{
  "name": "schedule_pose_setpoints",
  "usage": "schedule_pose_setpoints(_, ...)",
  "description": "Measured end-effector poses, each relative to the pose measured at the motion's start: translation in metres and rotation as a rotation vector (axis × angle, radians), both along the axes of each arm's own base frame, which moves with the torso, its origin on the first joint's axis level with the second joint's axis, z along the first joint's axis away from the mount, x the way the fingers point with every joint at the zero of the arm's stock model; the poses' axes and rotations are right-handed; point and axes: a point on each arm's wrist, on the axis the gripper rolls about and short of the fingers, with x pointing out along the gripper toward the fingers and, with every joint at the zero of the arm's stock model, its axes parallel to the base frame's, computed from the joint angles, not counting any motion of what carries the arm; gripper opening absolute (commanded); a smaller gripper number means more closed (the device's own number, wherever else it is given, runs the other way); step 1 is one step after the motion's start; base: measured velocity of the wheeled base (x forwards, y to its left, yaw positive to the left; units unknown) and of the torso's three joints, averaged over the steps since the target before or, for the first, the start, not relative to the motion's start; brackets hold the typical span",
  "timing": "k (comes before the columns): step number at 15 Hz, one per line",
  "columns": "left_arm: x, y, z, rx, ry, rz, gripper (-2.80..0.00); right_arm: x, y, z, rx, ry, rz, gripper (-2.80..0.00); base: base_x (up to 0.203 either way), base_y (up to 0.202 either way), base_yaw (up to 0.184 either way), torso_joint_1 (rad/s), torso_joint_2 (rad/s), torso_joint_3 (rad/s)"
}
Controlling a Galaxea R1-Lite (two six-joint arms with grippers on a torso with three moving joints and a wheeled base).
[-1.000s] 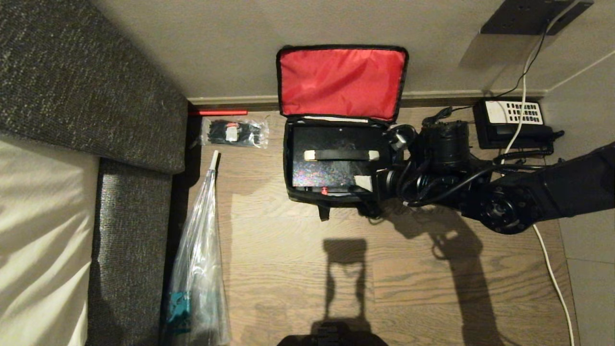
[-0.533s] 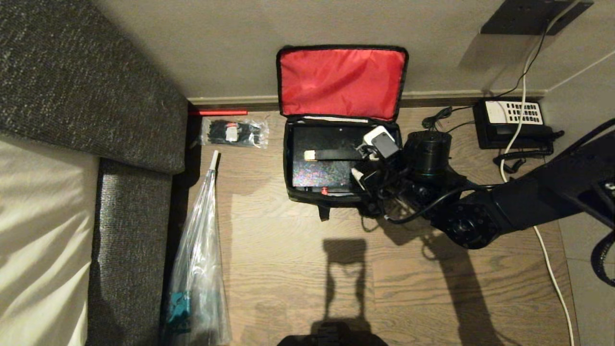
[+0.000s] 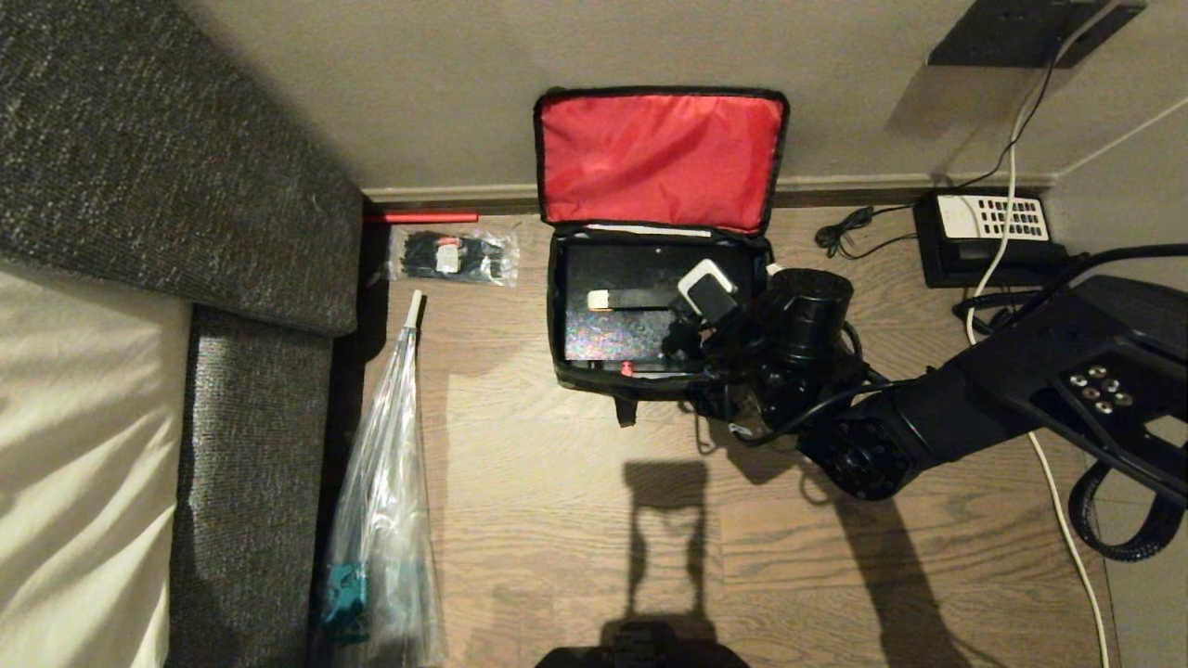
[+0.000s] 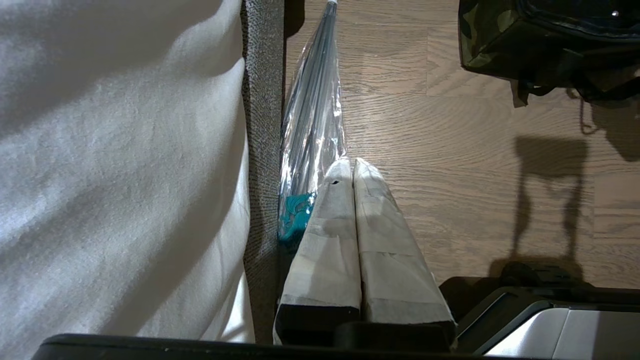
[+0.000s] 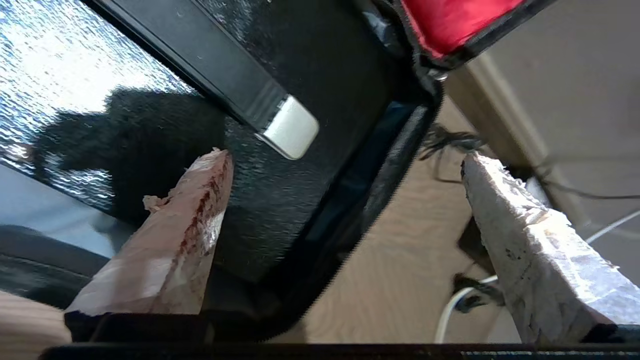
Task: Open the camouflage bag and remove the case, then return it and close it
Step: Grip the handle
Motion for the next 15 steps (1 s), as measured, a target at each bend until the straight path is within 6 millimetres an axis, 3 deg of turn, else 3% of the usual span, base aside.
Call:
schedule_pose_setpoints(7, 0.0, 0.0, 0.0, 0.0, 0.0, 0.0, -2.8, -0.016, -0.002, 0.007, -0.282, -0.022, -0.002, 0.0, 0.0, 0.0, 0.0, 0.0, 0.0, 0.0)
schedule_pose_setpoints(10, 0.0, 0.0, 0.0, 0.0, 0.0, 0.0, -2.8, -0.023, 0.019, 0.005, -0.314, -0.054, 0.038, 0.0, 0.0, 0.0, 0.0, 0.0, 0.0, 0.0)
schedule_pose_setpoints(15, 0.0, 0.0, 0.0, 0.0, 0.0, 0.0, -2.8, -0.014, 0.048, 0.012, -0.259, -0.15, 0.016, 0.0, 0.0, 0.0, 0.0, 0.0, 0.0, 0.0)
